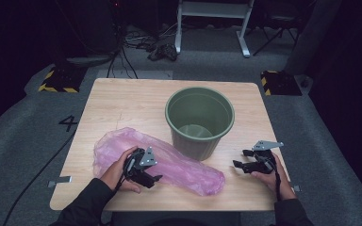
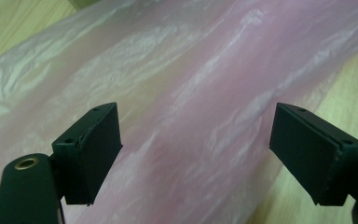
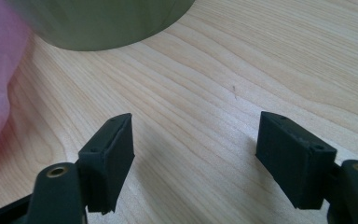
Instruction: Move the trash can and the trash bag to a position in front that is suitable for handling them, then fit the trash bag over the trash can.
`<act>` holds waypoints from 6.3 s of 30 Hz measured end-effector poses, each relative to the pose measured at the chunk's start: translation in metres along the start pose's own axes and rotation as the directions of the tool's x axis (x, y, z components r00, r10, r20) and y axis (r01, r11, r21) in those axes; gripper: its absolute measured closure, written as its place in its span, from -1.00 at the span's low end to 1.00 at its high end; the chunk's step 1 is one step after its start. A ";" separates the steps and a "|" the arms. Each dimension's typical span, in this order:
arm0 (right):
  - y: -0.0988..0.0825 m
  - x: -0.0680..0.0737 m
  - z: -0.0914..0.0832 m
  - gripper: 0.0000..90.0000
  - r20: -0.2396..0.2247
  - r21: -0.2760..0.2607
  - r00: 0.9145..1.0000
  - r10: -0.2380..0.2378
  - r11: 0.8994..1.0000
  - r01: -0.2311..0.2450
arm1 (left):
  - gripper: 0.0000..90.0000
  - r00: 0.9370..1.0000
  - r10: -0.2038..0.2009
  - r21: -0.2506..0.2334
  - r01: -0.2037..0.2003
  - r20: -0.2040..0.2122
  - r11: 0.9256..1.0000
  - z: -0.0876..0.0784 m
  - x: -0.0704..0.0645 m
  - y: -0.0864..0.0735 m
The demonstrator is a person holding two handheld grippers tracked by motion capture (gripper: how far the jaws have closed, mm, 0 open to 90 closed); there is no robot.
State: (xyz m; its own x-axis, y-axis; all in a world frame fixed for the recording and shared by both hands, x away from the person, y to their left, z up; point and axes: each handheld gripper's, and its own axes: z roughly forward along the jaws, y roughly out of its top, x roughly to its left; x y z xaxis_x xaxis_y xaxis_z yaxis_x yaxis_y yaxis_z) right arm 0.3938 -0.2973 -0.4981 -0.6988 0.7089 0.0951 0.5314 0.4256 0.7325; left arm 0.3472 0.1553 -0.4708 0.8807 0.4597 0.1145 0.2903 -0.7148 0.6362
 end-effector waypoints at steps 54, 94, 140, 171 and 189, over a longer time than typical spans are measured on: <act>-0.002 0.000 0.001 -0.38 -0.007 -0.025 1.000 -0.009 1.000 0.008 | 0.93 0.998 -0.054 -0.052 0.053 -0.013 0.997 0.000 0.032 -0.024; 0.005 -0.002 0.011 -0.40 0.047 -0.032 0.999 -0.017 0.999 0.019 | 0.98 0.979 -0.165 -0.362 0.113 -0.118 0.925 -0.092 0.032 -0.064; 0.006 -0.001 0.012 -0.40 0.068 -0.035 0.998 -0.014 0.999 0.016 | 0.98 0.980 -0.153 -0.623 0.043 -0.124 0.781 -0.147 0.024 -0.051; 0.005 -0.001 0.012 -0.39 0.069 -0.033 0.998 -0.009 0.999 0.011 | 0.98 0.962 -0.190 -0.620 0.027 -0.198 0.784 -0.130 0.045 0.001; 0.017 -0.006 -0.011 -0.36 0.041 -0.100 0.998 0.040 0.994 -0.036 | 0.99 0.937 -0.195 -0.561 -0.002 -0.290 0.828 -0.123 0.062 0.031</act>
State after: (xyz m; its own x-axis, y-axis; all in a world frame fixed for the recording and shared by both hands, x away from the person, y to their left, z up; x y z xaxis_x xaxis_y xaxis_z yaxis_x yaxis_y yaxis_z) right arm 0.4017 -0.3005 -0.4785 -0.6566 0.7480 0.0967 0.5058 0.3416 0.7921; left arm 0.3647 0.2260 -0.3502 0.6600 0.7227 0.2050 0.0285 -0.2968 0.9545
